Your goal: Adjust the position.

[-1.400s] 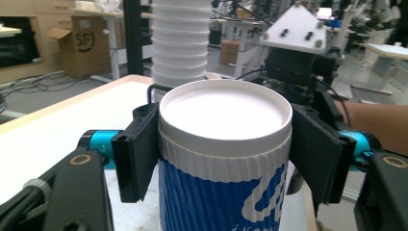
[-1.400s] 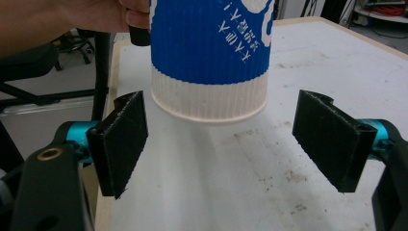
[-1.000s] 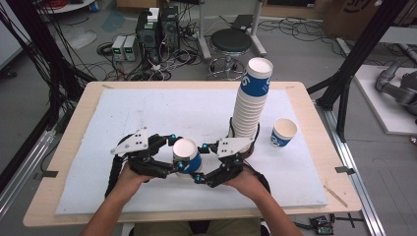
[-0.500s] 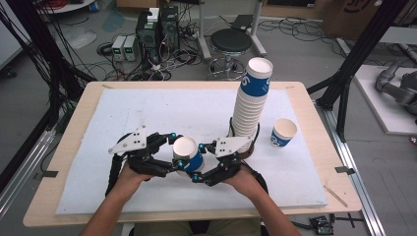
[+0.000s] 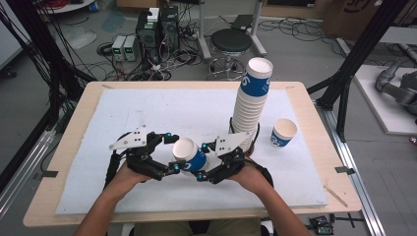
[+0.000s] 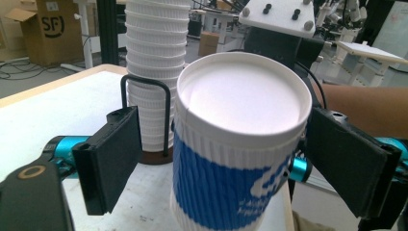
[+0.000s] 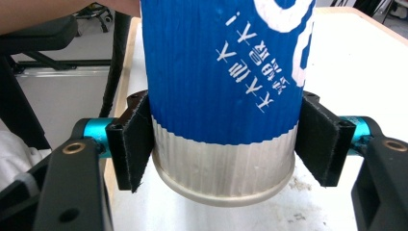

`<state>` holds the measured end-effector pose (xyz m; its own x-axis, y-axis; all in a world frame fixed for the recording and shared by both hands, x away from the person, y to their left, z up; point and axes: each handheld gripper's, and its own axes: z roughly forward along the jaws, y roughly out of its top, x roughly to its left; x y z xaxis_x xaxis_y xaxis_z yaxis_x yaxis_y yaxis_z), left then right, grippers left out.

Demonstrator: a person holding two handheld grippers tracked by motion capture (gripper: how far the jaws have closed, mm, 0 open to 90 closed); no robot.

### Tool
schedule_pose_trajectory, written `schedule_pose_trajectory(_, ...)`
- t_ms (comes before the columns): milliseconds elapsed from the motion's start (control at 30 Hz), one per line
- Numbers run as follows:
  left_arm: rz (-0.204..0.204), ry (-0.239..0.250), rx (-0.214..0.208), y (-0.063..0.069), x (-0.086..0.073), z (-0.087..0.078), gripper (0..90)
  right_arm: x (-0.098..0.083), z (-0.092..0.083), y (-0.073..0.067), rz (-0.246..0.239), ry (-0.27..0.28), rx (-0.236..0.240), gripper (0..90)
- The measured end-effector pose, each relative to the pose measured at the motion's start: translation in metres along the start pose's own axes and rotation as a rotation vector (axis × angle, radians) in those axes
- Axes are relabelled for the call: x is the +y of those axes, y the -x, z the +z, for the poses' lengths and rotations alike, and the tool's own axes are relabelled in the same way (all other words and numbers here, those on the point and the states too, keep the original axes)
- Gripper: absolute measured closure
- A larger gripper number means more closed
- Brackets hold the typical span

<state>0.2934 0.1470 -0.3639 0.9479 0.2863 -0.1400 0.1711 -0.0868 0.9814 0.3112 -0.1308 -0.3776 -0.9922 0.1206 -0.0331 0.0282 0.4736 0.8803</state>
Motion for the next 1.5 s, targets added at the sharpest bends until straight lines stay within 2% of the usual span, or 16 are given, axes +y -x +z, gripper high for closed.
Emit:
schedule_pose_trajectory(67, -0.001, -0.005, -0.006, -0.001, 0.001, -0.002, 13.4, 0.001, -0.003, 0.000, 0.012, -0.031, 0.001, 29.2)
schedule_pose_trajectory(267, 0.008, -0.027, 0.004, 0.000, 0.004, -0.006, 13.4, 0.009, -0.007, 0.003, -0.035, -0.106, -0.011, 29.2)
schedule_pose_trajectory(333, 0.009, -0.036, 0.001, 0.000, 0.004, -0.006, 13.5, 0.013, -0.008, 0.004, -0.045, -0.145, -0.011, 29.1)
schedule_pose_trajectory(567, 0.022, -0.072, 0.006, 0.002, 0.005, -0.005, 13.5, 0.025, -0.009, 0.007, -0.078, -0.232, -0.005, 29.1)
schedule_pose_trajectory(833, 0.028, -0.140, 0.012, 0.003, 0.004, 0.000, 13.5, 0.034, 0.001, 0.003, -0.138, -0.361, 0.026, 29.0)
schedule_pose_trajectory(967, 0.018, -0.179, 0.018, 0.003, 0.002, 0.003, 13.6, 0.037, 0.007, 0.001, -0.165, -0.425, 0.037, 28.8)
schedule_pose_trajectory(1067, 0.017, -0.213, 0.007, 0.003, 0.000, 0.004, 13.8, 0.040, 0.011, 0.000, -0.177, -0.452, 0.045, 28.8)
schedule_pose_trajectory(1267, 0.016, -0.239, -0.007, 0.002, -0.001, 0.005, 14.7, 0.044, 0.013, -0.001, -0.183, -0.490, 0.057, 28.8)
schedule_pose_trajectory(1500, 0.015, -0.258, -0.027, 0.001, -0.002, 0.007, 18.9, 0.047, 0.016, -0.001, -0.211, -0.534, 0.063, 28.9)
